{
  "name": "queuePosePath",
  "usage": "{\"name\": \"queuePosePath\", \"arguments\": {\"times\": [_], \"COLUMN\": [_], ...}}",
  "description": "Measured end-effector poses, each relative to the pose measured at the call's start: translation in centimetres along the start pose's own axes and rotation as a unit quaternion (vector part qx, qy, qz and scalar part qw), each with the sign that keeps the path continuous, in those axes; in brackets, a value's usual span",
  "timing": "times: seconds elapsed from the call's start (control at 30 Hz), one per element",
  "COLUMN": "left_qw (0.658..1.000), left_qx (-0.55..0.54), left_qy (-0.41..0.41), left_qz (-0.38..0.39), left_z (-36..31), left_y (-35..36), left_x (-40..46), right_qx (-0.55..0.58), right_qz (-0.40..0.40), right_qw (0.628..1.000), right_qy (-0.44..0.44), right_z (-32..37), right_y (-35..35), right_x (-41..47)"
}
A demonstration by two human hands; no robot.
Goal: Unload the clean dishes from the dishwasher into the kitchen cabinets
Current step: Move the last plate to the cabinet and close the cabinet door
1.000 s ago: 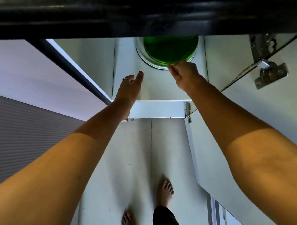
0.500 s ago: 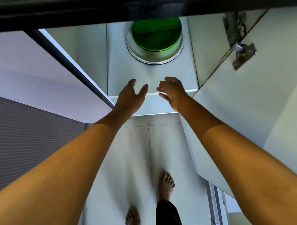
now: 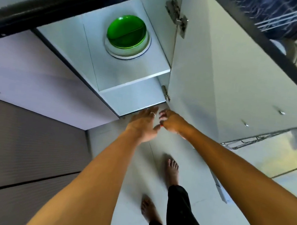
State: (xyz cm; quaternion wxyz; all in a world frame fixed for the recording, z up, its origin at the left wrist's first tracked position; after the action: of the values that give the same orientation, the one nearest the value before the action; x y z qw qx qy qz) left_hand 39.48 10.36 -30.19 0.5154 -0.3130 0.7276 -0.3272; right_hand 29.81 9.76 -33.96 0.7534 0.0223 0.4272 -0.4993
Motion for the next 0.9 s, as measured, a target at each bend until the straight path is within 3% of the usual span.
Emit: {"name": "queuePosePath", "arguments": {"times": [0.13, 0.57, 0.73, 0.9], "left_qw": [0.999, 0.968, 0.966, 0.976], "left_qx": [0.025, 0.019, 0.01, -0.032], "left_qy": [0.033, 0.227, 0.214, 0.143], "left_qz": [0.031, 0.109, 0.142, 0.16], "left_z": [-3.9, -23.7, -27.4, -31.2], "left_y": [3.5, 13.3, 15.1, 15.5], "left_x": [-1.4, -4.3, -2.8, 1.3], "right_qx": [-0.058, -0.04, 0.019, 0.067], "right_qz": [0.014, 0.018, -0.016, -0.028], "right_qw": [0.998, 0.984, 0.978, 0.974], "right_qy": [0.017, 0.171, 0.207, 0.217], "right_z": [-5.0, -23.6, -29.2, -33.0], "right_y": [-0.2, -8.8, -13.3, -18.1], "right_x": [-3.5, -14.5, -15.0, -13.5]}}
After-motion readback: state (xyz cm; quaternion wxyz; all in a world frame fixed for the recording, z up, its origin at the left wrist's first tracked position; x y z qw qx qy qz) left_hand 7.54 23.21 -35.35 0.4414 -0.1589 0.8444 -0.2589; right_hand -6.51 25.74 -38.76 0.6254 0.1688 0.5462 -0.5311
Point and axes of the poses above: each hand's wrist, its own x-axis towards the middle knuckle, its own y-axis out of the palm, z = x × y, the point moved 8 cm from there along x, towards the middle knuckle, and after that the axes turned 1 degree about -y, right-handed, at the moved point
